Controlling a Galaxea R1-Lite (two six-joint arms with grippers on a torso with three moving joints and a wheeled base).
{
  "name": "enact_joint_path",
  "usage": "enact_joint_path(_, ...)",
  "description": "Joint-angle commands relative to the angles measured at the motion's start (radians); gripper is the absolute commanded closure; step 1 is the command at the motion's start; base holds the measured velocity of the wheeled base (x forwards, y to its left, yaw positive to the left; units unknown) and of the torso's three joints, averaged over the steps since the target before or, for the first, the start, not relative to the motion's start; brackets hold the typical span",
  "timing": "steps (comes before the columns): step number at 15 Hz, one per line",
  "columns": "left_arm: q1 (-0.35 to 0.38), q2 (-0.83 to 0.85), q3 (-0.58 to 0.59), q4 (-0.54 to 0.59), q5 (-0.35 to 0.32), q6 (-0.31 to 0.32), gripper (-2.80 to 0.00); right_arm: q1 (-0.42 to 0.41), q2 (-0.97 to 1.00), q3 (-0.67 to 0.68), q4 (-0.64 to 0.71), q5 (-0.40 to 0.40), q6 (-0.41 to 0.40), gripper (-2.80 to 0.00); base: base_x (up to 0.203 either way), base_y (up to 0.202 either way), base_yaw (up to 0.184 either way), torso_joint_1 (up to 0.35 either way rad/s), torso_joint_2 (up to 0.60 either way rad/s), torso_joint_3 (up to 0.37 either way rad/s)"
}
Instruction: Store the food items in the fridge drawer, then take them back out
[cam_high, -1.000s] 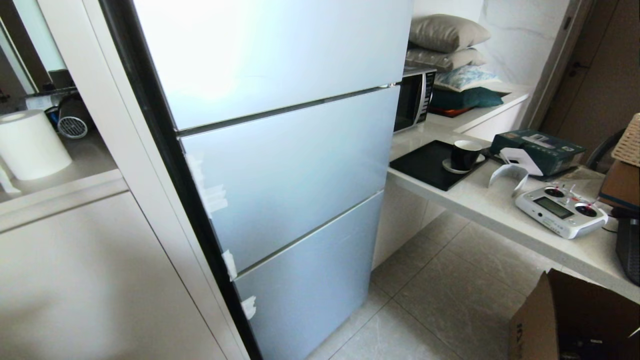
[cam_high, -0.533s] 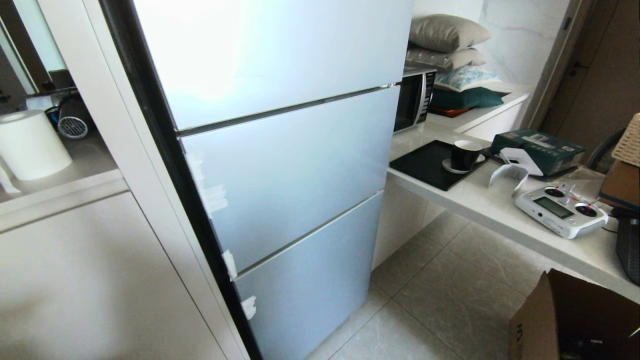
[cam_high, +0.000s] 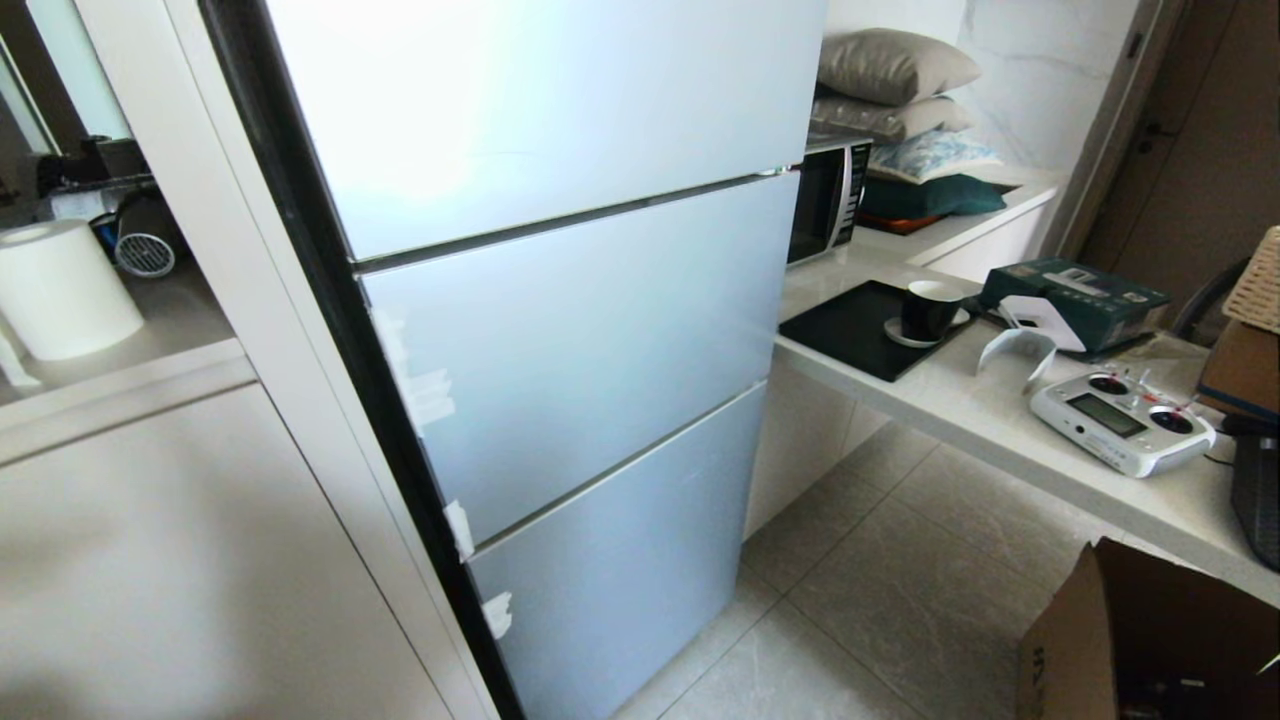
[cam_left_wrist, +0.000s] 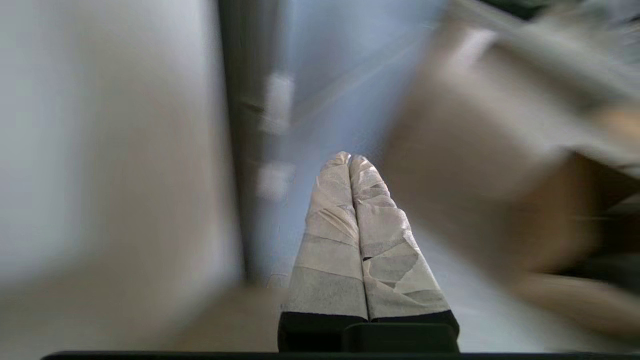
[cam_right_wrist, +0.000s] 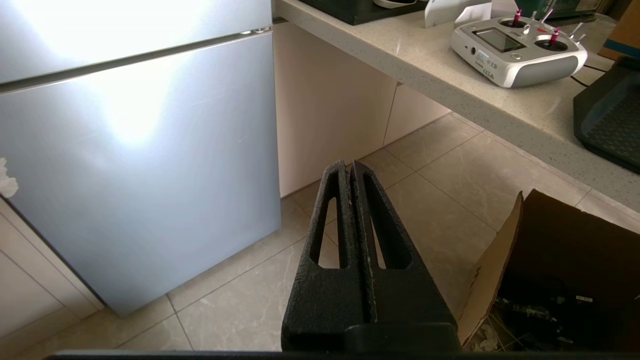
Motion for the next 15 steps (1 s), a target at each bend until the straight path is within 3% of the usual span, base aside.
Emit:
enact_joint_path(1,-0.026,0.332,-0.044,-0.093,-0.064,-0.243,0.00,0.002,0.000,0.000,0.000,0.001,-0.001,0.00,0.000,0.000,0.000,0.000,0.00,0.000)
enact_joint_path(5,-0.039,0.707,-0.100,-0.402,-0.162,-0.652,0.00,0.000,0.000,0.000,0.000,0.001,-0.001,0.00,0.000,0.000,0.000,0.000,0.00,0.000)
enact_joint_path(9,-0.043,0.965,-0.185,-0.709,-0.105,-0.943,0.00,0.000,0.000,0.000,0.000,0.001,-0.001,0.00,0.000,0.000,0.000,0.000,0.00,0.000)
enact_joint_path(10,-0.043,0.981,-0.214,-0.766,-0.052,-1.002,0.00,0.000,0.000,0.000,0.000,0.001,-0.001,0.00,0.000,0.000,0.000,0.000,0.00,0.000)
enact_joint_path(13,-0.044,1.000,-0.271,-0.880,0.109,-1.023,0.00,0.000,0.000,0.000,0.000,0.001,-0.001,0.00,0.000,0.000,0.000,0.000,0.00,0.000)
enact_joint_path(15,-0.044,1.013,-0.271,-0.969,0.123,-1.022,0.00,0.001,0.000,0.000,0.000,0.001,-0.001,0.00,0.000,0.000,0.000,0.000,0.00,0.000)
